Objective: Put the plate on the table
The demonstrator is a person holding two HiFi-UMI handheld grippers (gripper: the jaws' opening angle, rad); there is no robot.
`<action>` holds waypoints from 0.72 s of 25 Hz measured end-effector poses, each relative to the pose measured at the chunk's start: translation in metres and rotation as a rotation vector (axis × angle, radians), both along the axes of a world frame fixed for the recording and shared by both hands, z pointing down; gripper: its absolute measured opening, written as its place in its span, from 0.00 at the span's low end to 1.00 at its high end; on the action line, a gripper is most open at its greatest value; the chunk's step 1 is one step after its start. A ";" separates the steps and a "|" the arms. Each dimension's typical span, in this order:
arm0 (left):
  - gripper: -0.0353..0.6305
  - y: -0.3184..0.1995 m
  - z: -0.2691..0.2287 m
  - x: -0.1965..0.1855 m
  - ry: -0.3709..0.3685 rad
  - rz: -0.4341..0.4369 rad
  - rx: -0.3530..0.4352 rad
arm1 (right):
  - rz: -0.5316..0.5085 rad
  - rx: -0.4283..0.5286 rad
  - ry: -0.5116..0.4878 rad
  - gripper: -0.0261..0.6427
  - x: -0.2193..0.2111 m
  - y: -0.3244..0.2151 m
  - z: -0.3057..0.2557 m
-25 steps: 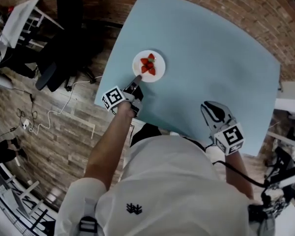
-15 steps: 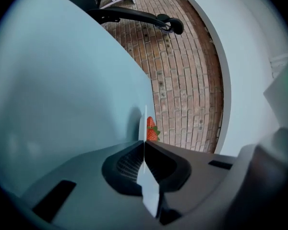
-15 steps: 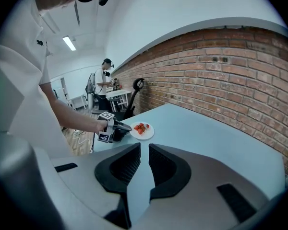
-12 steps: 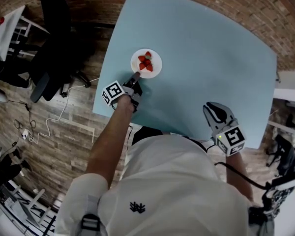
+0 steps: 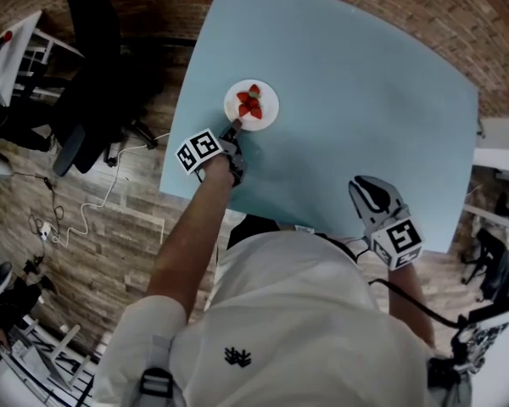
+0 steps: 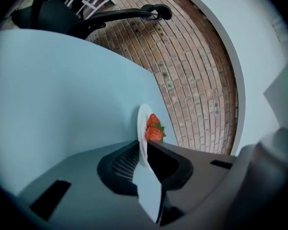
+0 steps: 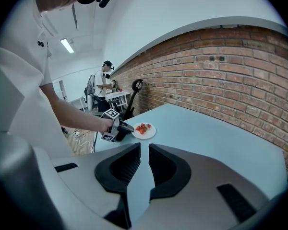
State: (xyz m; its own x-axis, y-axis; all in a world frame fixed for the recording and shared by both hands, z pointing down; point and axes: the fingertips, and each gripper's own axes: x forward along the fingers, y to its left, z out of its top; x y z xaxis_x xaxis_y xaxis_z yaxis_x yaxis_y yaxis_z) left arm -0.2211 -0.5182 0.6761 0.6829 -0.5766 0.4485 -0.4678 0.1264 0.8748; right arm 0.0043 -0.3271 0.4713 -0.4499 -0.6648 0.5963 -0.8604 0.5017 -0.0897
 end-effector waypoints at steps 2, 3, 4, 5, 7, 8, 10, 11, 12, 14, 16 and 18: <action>0.14 -0.002 -0.001 0.001 -0.052 0.018 0.016 | -0.006 0.004 0.005 0.12 0.002 0.001 -0.002; 0.15 -0.003 -0.001 0.003 -0.076 0.027 0.023 | -0.004 0.003 0.004 0.12 0.004 0.002 -0.001; 0.16 -0.004 -0.001 0.004 -0.104 0.038 0.029 | 0.001 0.001 0.001 0.12 0.006 0.005 0.000; 0.18 -0.004 0.000 0.004 -0.136 0.053 0.035 | 0.004 -0.001 -0.001 0.12 0.007 0.007 0.001; 0.19 -0.002 0.001 0.005 -0.208 0.089 0.044 | 0.005 0.004 -0.006 0.12 0.009 0.013 0.001; 0.20 0.000 0.003 0.005 -0.241 0.103 0.046 | 0.005 0.008 -0.010 0.12 0.010 0.015 0.001; 0.21 0.001 0.004 0.006 -0.298 0.122 0.049 | 0.006 0.011 -0.010 0.12 0.015 0.018 0.001; 0.21 0.001 0.005 0.006 -0.327 0.130 0.053 | 0.008 0.010 -0.011 0.12 0.017 0.019 0.000; 0.23 0.000 0.006 0.006 -0.358 0.139 0.058 | 0.009 0.009 -0.012 0.12 0.020 0.020 -0.001; 0.25 0.000 0.007 0.006 -0.422 0.159 0.063 | 0.006 0.016 -0.014 0.12 0.026 0.023 -0.003; 0.26 0.002 0.009 0.006 -0.477 0.177 0.068 | 0.007 0.025 -0.020 0.12 0.032 0.028 -0.003; 0.26 0.003 0.009 0.007 -0.520 0.186 0.078 | 0.011 0.027 -0.024 0.12 0.038 0.033 -0.001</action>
